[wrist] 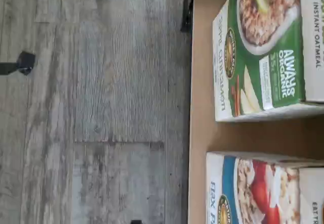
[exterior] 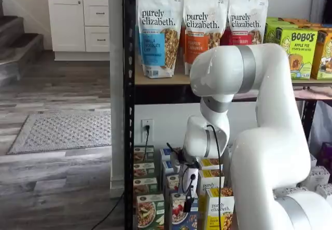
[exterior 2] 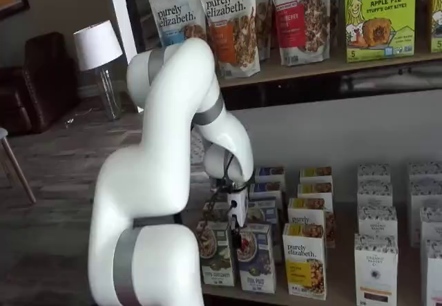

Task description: Pick up the blue and white box that is on the bottom shelf, the second box from the left

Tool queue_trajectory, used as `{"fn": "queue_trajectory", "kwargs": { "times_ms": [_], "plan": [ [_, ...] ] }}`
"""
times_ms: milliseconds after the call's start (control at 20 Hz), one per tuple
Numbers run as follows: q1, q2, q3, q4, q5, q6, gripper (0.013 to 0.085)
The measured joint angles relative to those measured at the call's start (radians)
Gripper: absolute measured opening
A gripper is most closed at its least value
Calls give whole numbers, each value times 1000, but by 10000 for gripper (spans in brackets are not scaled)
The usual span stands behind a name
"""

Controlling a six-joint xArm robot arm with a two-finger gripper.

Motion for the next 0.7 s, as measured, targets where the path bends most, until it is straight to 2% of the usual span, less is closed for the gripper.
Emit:
{"fn": "queue_trajectory", "kwargs": {
  "times_ms": [200,400,700],
  "plan": [
    [-19,-22,-7,10,63,-24,850],
    [-27,-38,3,38,63,-55,850],
    [-19,-45,23,153,-1,-152,850]
  ]
}}
